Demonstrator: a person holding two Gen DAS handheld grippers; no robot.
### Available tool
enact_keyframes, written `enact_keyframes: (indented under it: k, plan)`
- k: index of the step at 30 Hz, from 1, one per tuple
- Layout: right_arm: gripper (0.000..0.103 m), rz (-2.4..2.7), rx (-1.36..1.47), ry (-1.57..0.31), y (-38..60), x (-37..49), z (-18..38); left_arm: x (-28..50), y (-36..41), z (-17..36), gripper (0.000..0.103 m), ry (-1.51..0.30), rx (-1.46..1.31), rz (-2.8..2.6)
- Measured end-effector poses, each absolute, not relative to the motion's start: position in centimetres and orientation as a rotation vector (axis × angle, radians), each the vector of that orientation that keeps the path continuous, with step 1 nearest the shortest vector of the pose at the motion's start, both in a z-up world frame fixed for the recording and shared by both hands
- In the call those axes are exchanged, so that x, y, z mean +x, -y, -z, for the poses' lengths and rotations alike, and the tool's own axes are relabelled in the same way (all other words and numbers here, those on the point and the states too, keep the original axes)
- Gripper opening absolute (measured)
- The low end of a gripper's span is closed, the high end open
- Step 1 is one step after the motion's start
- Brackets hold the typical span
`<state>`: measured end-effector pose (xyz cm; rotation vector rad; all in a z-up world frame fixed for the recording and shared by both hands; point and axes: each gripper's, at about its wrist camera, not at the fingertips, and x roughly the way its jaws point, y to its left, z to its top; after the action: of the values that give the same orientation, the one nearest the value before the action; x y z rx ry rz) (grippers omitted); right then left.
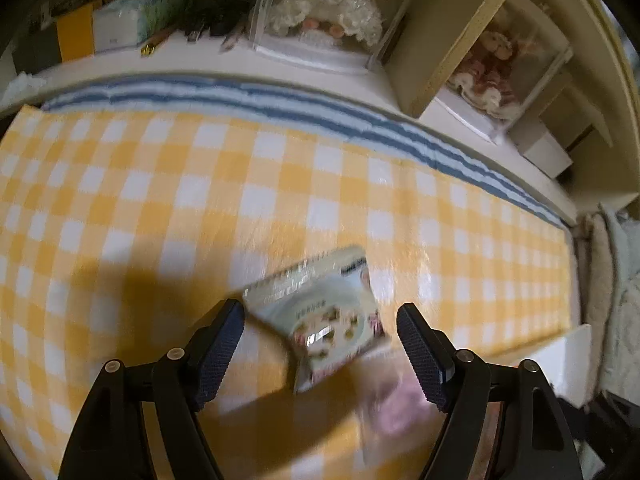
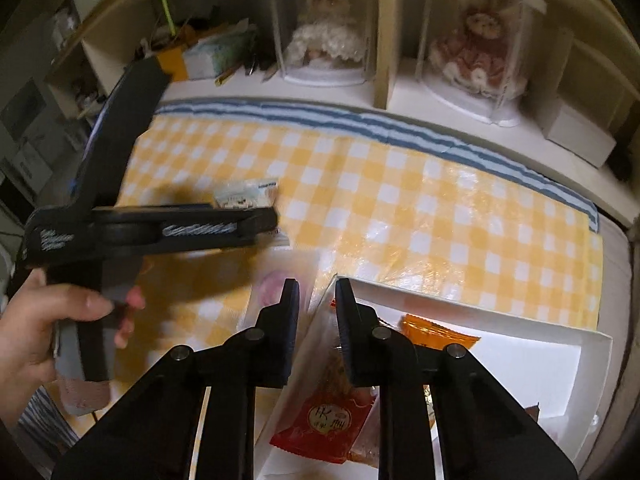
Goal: Organize snacks
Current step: 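Grasp the white printed candy packet with the left tool while the right tool reaches the pink-ring packet, then lift the white candy packet with the left tool while the right tool grasps the pink-ring packet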
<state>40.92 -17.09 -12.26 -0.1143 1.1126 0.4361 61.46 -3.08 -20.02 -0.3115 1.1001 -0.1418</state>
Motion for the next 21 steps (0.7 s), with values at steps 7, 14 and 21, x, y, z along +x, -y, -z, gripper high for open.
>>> enact_keyframes:
  k: [7,14,21]
  plan:
    - [0.012,-0.481,-0.208,-1.149,14.9,40.9,13.6,60.5,1.7,20.5,0.047,-1.049,-0.237,0.163]
    - [0.009,-0.511,-0.347,-1.220,11.2,41.2,15.9,57.3,-2.9,20.8,0.045,-1.039,-0.171,0.226]
    - [0.001,-0.433,-0.466,-1.255,9.2,41.7,18.2,52.5,-6.1,20.3,0.045,-1.058,-0.074,0.299]
